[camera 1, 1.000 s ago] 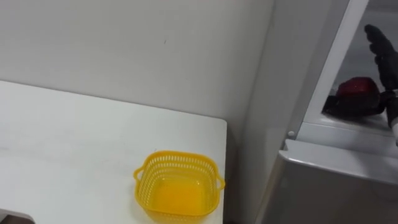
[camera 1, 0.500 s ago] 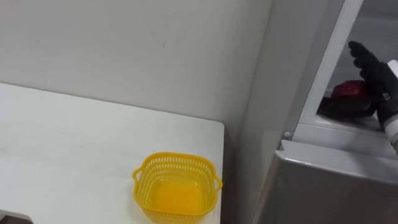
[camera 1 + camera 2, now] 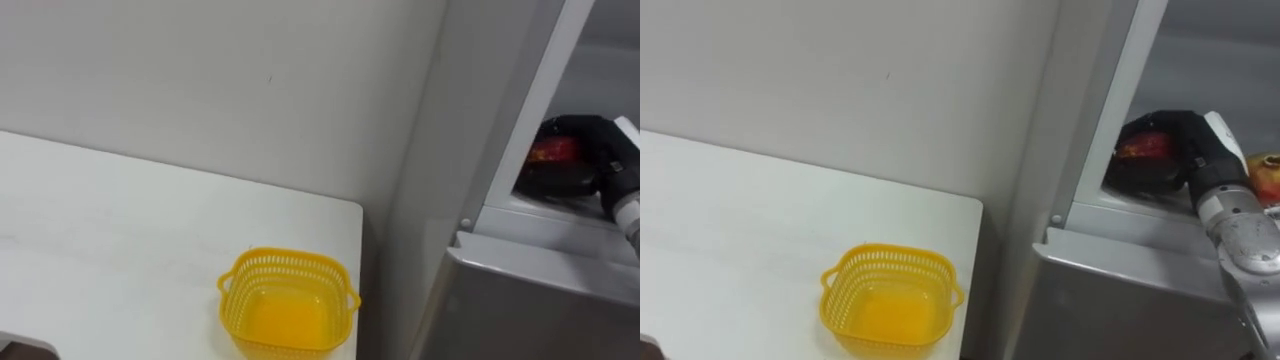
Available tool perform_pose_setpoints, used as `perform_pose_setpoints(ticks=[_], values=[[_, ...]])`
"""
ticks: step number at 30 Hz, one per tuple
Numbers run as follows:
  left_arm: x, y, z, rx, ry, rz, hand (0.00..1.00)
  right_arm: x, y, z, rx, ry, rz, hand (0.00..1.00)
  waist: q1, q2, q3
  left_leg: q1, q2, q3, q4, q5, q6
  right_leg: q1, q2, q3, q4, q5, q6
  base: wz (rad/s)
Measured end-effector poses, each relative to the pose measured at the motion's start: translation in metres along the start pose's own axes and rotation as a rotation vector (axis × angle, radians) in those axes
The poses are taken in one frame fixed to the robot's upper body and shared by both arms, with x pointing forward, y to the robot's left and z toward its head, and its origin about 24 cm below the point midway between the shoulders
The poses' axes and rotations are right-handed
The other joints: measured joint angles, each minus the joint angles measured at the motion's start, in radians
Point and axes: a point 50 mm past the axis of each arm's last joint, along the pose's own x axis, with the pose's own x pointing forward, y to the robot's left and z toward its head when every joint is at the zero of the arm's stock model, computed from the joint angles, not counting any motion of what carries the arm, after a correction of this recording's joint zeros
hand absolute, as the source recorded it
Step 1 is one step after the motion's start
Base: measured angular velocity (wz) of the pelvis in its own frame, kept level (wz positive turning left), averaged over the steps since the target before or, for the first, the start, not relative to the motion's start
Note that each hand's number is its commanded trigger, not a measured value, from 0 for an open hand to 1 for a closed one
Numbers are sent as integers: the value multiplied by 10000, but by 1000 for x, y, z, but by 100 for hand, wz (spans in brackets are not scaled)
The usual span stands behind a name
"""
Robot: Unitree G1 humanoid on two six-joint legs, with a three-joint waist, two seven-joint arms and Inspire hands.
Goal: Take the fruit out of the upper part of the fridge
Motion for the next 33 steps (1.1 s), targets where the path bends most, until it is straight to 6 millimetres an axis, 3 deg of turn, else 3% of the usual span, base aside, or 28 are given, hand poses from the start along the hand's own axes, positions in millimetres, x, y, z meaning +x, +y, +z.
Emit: perform_pose_setpoints(ticks=[20, 27, 33], values=[[0, 4, 5, 71, -86, 273, 0, 0, -3, 6, 35, -258, -151, 100, 23, 78, 4, -12, 5, 13, -15, 0, 0, -20, 1, 2, 10, 0, 0, 0], [1, 6, 9, 29, -204, 632, 0, -5, 2, 31, -849, -1150, -384, 100, -152, 399, -143, -167, 4, 127, 5, 9, -2, -282, -20, 53, 17, 5, -8, -4], [1, 2, 11, 9, -368, 871, 0, -28, 12, 35, -897, -1938, -539, 100, -232, 456, -132, 105, 24, 266, -197, 11, -6, -180, 23, 328, -11, 4, -7, -9]])
